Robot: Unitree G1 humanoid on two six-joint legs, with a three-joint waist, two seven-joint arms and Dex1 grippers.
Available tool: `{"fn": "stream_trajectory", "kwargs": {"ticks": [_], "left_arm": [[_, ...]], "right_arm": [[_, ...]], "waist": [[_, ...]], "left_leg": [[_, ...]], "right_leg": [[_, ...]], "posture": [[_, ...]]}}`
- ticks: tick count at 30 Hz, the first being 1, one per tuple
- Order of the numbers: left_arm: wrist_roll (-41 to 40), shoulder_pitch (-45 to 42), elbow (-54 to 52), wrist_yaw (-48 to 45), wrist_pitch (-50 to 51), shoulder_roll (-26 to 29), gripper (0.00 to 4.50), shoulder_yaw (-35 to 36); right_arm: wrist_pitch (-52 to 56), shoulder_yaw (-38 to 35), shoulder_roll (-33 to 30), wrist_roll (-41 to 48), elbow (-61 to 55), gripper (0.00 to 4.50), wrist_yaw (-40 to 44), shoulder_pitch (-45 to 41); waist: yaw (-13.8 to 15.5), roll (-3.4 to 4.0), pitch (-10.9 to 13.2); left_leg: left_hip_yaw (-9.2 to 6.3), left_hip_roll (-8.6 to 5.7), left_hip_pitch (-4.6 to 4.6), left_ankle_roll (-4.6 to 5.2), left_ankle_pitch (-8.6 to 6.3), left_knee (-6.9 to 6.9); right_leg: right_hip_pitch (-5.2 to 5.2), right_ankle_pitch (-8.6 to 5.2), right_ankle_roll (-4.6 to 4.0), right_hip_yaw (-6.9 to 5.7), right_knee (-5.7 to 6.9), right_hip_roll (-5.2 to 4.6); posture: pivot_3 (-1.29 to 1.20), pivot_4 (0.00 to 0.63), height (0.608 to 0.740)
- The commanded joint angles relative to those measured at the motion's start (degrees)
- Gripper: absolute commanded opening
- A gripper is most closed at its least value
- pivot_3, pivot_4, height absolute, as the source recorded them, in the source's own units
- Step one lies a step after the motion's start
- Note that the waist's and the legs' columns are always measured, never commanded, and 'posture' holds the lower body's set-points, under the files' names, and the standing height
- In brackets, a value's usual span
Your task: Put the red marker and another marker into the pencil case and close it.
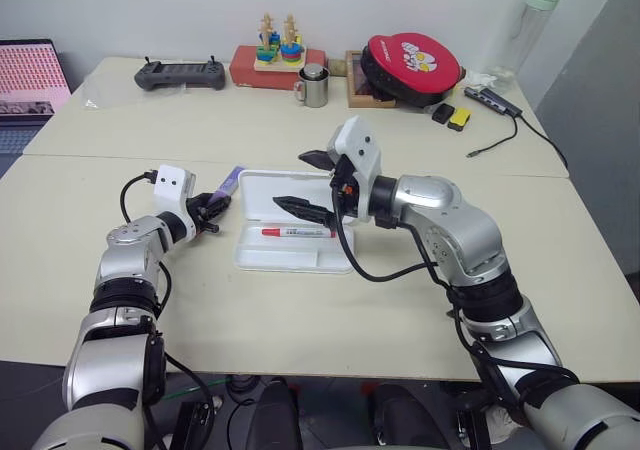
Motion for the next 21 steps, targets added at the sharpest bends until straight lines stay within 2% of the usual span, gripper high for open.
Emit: {"fn": "stream_trajectory", "kwargs": {"ticks": [1, 3, 5, 8, 10, 12, 16, 19, 21], "left_arm": [[-0.14, 0.89, 0.74, 2.84, -0.40, 1.36, 1.21, 2.35], [-0.97, 1.31, 0.05, 3.82, -0.48, 1.41, 1.21, 3.67], [-6.99, 1.41, -4.93, 3.42, 0.26, 0.80, 1.21, 9.32], [-17.45, 3.22, -20.10, -1.58, 5.30, -0.31, 1.21, 14.37], [-25.96, 7.17, -34.13, -8.90, 11.43, 0.23, 1.21, 14.40], [-30.80, 11.07, -42.87, -14.71, 15.77, 1.97, 1.21, 13.62], [-28.05, 17.29, -48.01, -25.35, 18.15, 9.94, 1.21, 7.72], [-25.00, 17.42, -46.91, -28.39, 16.76, 12.30, 1.21, 4.31], [-19.89, 17.97, -45.80, -32.00, 13.75, 14.34, 1.21, -0.70]], "right_arm": [[-0.18, -2.18, -0.67, 1.96, -3.51, 4.50, 0.13, -0.35], [-0.04, -2.53, -1.19, 2.44, -3.88, 4.50, 0.26, -0.25], [0.32, -3.85, -1.98, 3.87, -5.07, 4.50, 0.68, 0.26], [1.33, -5.88, -4.03, 6.96, -7.99, 4.50, 2.26, 2.24], [2.36, -6.66, -5.75, 8.79, -9.71, 4.50, 3.68, 3.73], [2.94, -6.59, -7.16, 9.67, -10.48, 4.50, 4.49, 4.57], [2.68, -6.52, -9.61, 10.17, -10.38, 4.50, 5.46, 5.45], [2.29, -6.50, -10.40, 10.36, -10.06, 4.50, 5.40, 5.50], [2.00, -6.28, -10.58, 10.11, -9.83, 4.50, 5.32, 5.47]], "waist": [[-0.07, 0.00, 0.00], [-0.13, 0.00, 0.00], [-0.34, 0.00, 0.00], [-0.22, -0.01, 0.01], [-0.08, -0.02, 0.01], [0.02, -0.02, 0.01], [-0.69, 0.04, 0.03], [-1.14, 0.07, 0.04], [-1.24, 0.06, 0.04]], "left_leg": [[0.00, 0.00, 0.00, 0.00, 0.00, 0.00], [0.00, 0.00, 0.00, 0.00, 0.00, 0.00], [0.00, 0.01, 0.01, 0.00, 0.00, 0.00], [0.00, 0.04, -0.03, -0.01, 0.01, -0.03], [-0.03, 0.04, -0.06, -0.02, 0.01, -0.03], [-0.04, 0.02, -0.14, -0.07, 0.00, -0.06], [0.06, -0.03, 0.11, -0.08, -0.01, -0.03], [-0.03, 0.06, 0.24, -0.04, 0.02, -0.04], [-0.04, 0.07, 0.23, 0.03, 0.08, -0.02]], "right_leg": [[0.00, 0.00, 0.00, 0.00, 0.00, 0.00], [0.00, 0.00, 0.00, 0.00, 0.01, 0.00], [0.00, 0.00, 0.00, 0.00, 0.01, 0.00], [-0.03, 0.00, 0.00, -0.01, -0.01, 0.01], [-0.02, 0.00, -0.01, -0.05, -0.01, 0.00], [0.05, 0.01, -0.02, -0.08, -0.09, -0.05], [0.30, -0.03, -0.07, -0.07, -0.10, -0.13], [0.28, -0.18, 0.08, -0.09, -0.03, 0.02], [0.26, -0.18, 0.16, -0.09, -0.02, 0.02]], "posture": [[0.00, 0.150, 0.740], [0.00, 0.150, 0.740], [0.00, 0.150, 0.740], [0.00, 0.150, 0.740], [0.00, 0.150, 0.740], [0.00, 0.150, 0.740], [0.00, 0.150, 0.740], [0.00, 0.150, 0.740], [0.00, 0.150, 0.740]]}}
